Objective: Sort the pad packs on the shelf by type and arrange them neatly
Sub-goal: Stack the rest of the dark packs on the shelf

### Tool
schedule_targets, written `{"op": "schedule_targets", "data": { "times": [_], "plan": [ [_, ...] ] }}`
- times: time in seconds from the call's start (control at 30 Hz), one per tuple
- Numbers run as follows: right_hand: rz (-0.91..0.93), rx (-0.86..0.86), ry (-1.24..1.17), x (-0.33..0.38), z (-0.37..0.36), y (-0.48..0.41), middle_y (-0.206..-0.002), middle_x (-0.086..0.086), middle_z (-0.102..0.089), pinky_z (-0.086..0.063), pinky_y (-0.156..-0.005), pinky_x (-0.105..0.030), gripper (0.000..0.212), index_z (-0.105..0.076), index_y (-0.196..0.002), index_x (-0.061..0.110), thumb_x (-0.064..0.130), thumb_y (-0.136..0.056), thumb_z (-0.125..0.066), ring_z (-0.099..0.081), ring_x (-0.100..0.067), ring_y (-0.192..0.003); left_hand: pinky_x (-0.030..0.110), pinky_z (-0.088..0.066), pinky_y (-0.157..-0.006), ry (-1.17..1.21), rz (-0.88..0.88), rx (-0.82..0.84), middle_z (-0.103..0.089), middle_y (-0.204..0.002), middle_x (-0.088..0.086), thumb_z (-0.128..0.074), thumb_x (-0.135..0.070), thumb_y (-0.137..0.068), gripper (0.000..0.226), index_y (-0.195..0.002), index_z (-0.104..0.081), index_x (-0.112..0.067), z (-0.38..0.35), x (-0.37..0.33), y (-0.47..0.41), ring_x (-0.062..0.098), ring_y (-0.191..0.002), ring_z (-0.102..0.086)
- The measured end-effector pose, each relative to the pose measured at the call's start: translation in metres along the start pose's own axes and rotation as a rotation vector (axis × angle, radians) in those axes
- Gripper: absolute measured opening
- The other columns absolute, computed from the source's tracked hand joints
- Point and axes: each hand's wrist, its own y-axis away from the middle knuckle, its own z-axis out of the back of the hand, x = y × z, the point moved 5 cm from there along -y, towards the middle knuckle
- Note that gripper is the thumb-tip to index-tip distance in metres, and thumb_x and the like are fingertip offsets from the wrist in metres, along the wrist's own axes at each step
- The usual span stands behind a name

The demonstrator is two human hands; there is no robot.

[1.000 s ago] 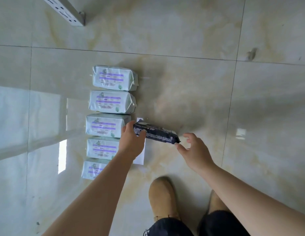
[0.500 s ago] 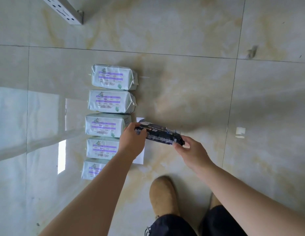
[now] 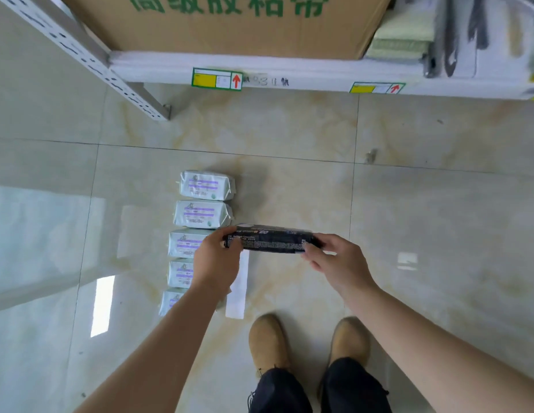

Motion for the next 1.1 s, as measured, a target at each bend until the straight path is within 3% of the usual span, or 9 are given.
{"op": "schedule_targets", "data": {
  "times": [0.07,0.13,0.17,0.3,0.4,0.63,0.77,0.97,1.1],
  "plan": [
    [0.035,-0.007,-0.025,0.026,0.017,0.018,-0.085,0.008,-0.07,-0.052,-0.089,-0.044,0.016,-0.067,-0.089,0.031,0.031,-0.074,-0.071,-0.069,-0.023,-0.089,0.018,-0.049,-0.053,0.033,-0.026,-0.032,-0.068,-0.101,0.002,-0.049,-0.017,-0.09,0.028,-0.114,-0.062,-0.024,0.014,-0.021,0.023,0.024,-0.089,-0.065],
    [0.057,-0.004,-0.054,0.052,0.035,0.038,-0.083,0.008,-0.07,-0.052,-0.089,-0.044,0.015,-0.067,-0.091,0.028,0.026,-0.077,-0.071,-0.07,-0.023,-0.086,0.032,-0.051,-0.076,0.077,-0.056,-0.056,-0.068,-0.102,0.003,-0.051,-0.017,-0.089,0.027,-0.113,-0.063,-0.022,0.028,-0.045,0.046,0.025,-0.098,-0.063],
    [0.07,0.004,-0.07,0.064,0.044,0.048,-0.084,0.007,-0.07,-0.052,-0.089,-0.045,0.018,-0.067,-0.094,0.025,0.026,-0.077,-0.072,-0.07,-0.023,-0.085,0.036,-0.05,-0.08,0.096,-0.074,-0.062,-0.068,-0.101,0.004,-0.051,-0.016,-0.089,0.027,-0.113,-0.063,-0.021,0.035,-0.057,0.058,0.026,-0.098,-0.064],
    [0.117,0.042,-0.11,0.119,0.078,0.099,-0.092,0.004,-0.07,-0.051,-0.092,-0.044,0.019,-0.067,-0.095,0.025,0.025,-0.077,-0.072,-0.071,-0.021,-0.085,0.035,-0.05,-0.071,0.201,-0.135,-0.081,-0.066,-0.097,0.003,-0.05,-0.011,-0.09,0.025,-0.111,-0.063,-0.016,0.068,-0.107,0.109,0.034,-0.09,-0.066],
    [0.147,0.039,-0.139,0.157,0.104,0.14,-0.098,-0.002,-0.07,-0.051,-0.093,-0.042,0.026,-0.067,-0.104,0.016,0.021,-0.079,-0.072,-0.071,-0.02,-0.084,0.036,-0.046,-0.066,0.237,-0.159,-0.101,-0.067,-0.09,0.001,-0.05,-0.011,-0.09,0.024,-0.108,-0.064,-0.017,0.091,-0.138,0.148,0.034,-0.089,-0.067],
    [0.244,0.014,-0.192,0.24,0.163,0.233,-0.109,-0.014,-0.065,-0.052,-0.089,-0.035,0.03,-0.063,-0.11,0.004,0.011,-0.081,-0.068,-0.07,-0.024,-0.083,0.034,-0.051,-0.086,0.235,-0.284,-0.147,-0.068,-0.097,0.001,-0.051,-0.013,-0.09,0.025,-0.111,-0.063,-0.017,0.141,-0.21,0.249,0.028,-0.092,-0.067],
    [0.297,0.013,-0.189,0.278,0.188,0.279,-0.111,-0.014,-0.063,-0.052,-0.086,-0.032,0.032,-0.06,-0.113,0.003,0.008,-0.082,-0.067,-0.068,-0.025,-0.082,0.032,-0.049,-0.083,0.233,-0.322,-0.165,-0.07,-0.099,0.002,-0.05,-0.015,-0.09,0.026,-0.112,-0.062,-0.018,0.163,-0.24,0.299,0.026,-0.092,-0.067],
    [0.395,0.032,-0.165,0.327,0.221,0.336,-0.114,-0.009,-0.064,-0.051,-0.093,-0.036,0.035,-0.061,-0.115,0.008,0.017,-0.081,-0.069,-0.069,-0.018,-0.085,0.041,-0.052,-0.09,0.281,-0.402,-0.169,-0.066,-0.092,-0.002,-0.049,-0.014,-0.091,0.026,-0.114,-0.061,-0.015,0.196,-0.283,0.359,0.029,-0.094,-0.067],
    [0.487,0.003,-0.114,0.345,0.237,0.35,-0.115,-0.007,-0.065,-0.049,-0.095,-0.047,0.039,-0.065,-0.101,0.031,0.043,-0.065,-0.073,-0.067,-0.024,-0.096,0.035,-0.052,-0.086,0.302,-0.467,-0.205,-0.062,-0.094,-0.003,-0.049,-0.014,-0.09,0.028,-0.115,-0.061,-0.014,0.214,-0.306,0.39,0.028,-0.095,-0.066]
  ]
}}
